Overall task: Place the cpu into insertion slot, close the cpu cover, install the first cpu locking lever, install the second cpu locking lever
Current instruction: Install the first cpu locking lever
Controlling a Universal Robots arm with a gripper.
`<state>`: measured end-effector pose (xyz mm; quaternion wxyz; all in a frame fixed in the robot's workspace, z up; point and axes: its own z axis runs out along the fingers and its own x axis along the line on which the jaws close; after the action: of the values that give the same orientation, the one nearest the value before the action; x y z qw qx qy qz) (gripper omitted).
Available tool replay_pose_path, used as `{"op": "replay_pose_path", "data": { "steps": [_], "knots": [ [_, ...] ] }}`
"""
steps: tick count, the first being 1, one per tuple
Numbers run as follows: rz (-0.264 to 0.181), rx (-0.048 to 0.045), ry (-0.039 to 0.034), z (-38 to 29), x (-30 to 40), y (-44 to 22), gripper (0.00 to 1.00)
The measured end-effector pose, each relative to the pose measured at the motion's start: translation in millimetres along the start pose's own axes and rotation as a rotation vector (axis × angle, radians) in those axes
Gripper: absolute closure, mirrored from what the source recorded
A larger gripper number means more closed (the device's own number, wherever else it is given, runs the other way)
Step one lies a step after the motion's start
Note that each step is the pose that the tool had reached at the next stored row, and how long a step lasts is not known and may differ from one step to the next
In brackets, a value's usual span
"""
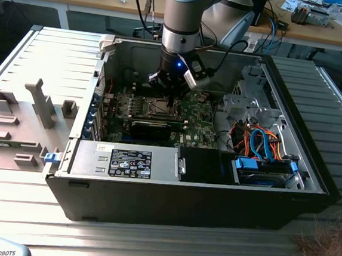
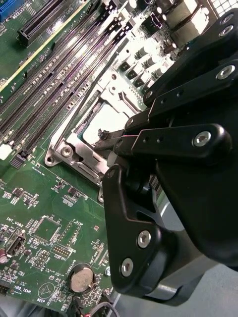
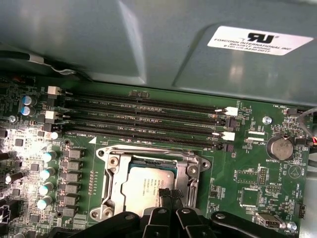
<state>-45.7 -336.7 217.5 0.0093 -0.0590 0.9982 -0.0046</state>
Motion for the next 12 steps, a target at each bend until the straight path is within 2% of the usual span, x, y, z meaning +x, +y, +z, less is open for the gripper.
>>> {"op": "replay_pose_path", "data": {
  "steps": [12],
  "knots": [
    [0.0, 0.0001, 0.0001, -4.6, -0.1, -0.1, 0.89]
  ]
}}
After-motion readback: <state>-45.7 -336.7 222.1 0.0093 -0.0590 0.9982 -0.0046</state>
